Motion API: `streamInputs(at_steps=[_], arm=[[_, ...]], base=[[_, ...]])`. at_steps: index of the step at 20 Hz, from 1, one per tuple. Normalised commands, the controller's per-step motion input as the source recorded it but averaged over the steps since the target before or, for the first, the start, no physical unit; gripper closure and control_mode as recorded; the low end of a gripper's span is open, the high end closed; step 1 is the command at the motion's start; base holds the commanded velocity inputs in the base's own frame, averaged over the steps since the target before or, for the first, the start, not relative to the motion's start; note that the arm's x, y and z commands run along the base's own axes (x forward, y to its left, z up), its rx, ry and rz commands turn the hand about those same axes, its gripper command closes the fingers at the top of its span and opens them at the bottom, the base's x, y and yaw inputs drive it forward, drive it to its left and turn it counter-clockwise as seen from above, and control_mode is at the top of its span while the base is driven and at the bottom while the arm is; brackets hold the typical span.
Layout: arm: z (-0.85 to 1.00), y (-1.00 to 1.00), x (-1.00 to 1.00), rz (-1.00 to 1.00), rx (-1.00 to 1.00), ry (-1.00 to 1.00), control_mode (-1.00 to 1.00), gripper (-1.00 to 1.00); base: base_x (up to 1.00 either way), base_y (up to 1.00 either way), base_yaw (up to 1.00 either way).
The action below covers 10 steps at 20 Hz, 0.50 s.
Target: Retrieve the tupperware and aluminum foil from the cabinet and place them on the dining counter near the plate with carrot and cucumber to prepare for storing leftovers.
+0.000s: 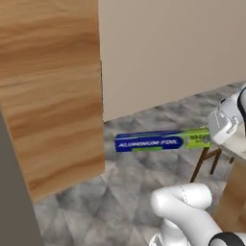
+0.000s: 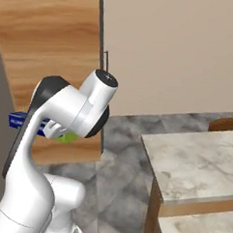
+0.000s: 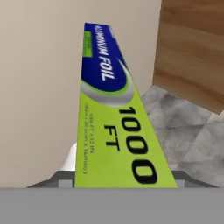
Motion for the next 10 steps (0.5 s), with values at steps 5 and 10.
streamInputs(at_steps=[5,10], arm=[[0.0,0.0,0.0,0.0,0.0,0.0,1.0,1.0],[0.0,0.0,0.0,0.0,0.0,0.0,1.0,1.0]], base=[[1.0,0.2,-0.43],[1.0,0.18,-0.46]])
